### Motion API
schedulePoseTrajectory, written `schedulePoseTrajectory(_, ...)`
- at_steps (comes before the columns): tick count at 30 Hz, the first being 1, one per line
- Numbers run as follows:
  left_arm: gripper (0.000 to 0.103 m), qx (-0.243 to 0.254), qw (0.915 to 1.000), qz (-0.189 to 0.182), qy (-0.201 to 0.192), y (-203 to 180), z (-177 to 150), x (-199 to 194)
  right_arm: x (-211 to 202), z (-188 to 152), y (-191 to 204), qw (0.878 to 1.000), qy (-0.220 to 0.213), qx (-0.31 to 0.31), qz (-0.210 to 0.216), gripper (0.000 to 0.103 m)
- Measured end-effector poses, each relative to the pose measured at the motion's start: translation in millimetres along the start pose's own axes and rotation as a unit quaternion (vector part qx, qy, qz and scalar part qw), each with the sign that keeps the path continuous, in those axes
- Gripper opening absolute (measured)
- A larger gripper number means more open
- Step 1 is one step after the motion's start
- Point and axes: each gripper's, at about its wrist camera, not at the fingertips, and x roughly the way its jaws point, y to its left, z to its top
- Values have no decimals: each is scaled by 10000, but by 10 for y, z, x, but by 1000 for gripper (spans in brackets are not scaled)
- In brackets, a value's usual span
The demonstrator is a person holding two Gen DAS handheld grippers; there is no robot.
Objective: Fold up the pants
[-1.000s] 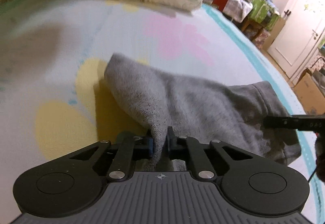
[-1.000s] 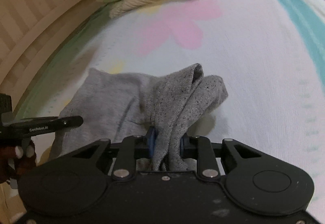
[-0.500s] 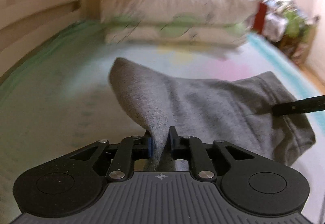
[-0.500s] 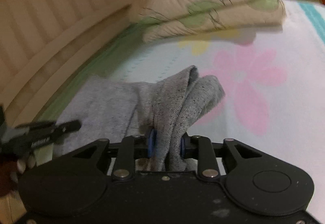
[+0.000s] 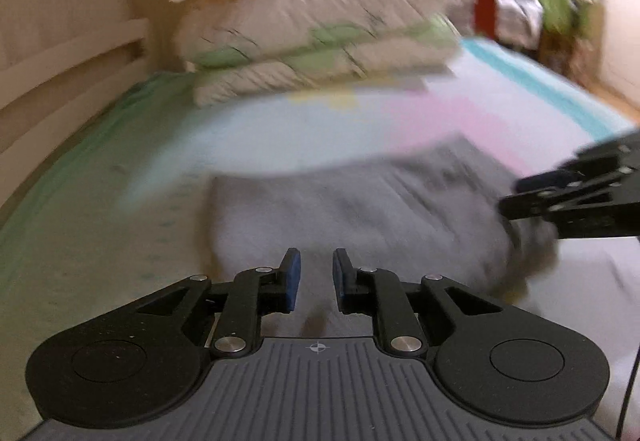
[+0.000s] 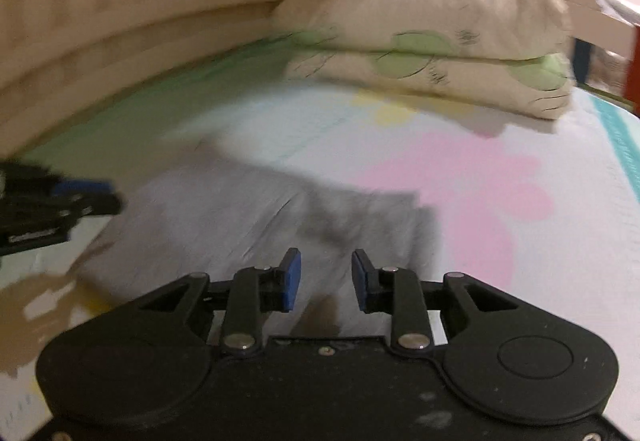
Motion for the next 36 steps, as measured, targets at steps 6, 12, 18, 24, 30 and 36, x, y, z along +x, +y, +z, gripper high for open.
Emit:
schedulePoseTrajectory(6,18,182,9993,71,332,-176,-209,183,245,-239,-76,9993,364,98,-62,28)
schedulePoseTrajectory(12,17,-375,9979,111,513,-49,10,84,109,-147,-108,9980,395,486,23,31)
schedulePoseTrajectory(18,25,-730,9954,355,514,-100,54,-287,-327,-142,-11,9951,543,825,-51,39)
schedulePoseTrajectory(24,28,-979,9934,349,488,-252,98,-667,-761,-105,143,9903,697,1203,-81,44)
schedulePoseTrajectory(30,28,-1244,9886,-93,843,-284,109,-879,-1289,-48,410,9890,576,1359,-45,48)
schedulePoseTrajectory(36,28,-1312,9886,280,688,-342,110,-1127,-1607,29,645,9854,700,1542,-180,50)
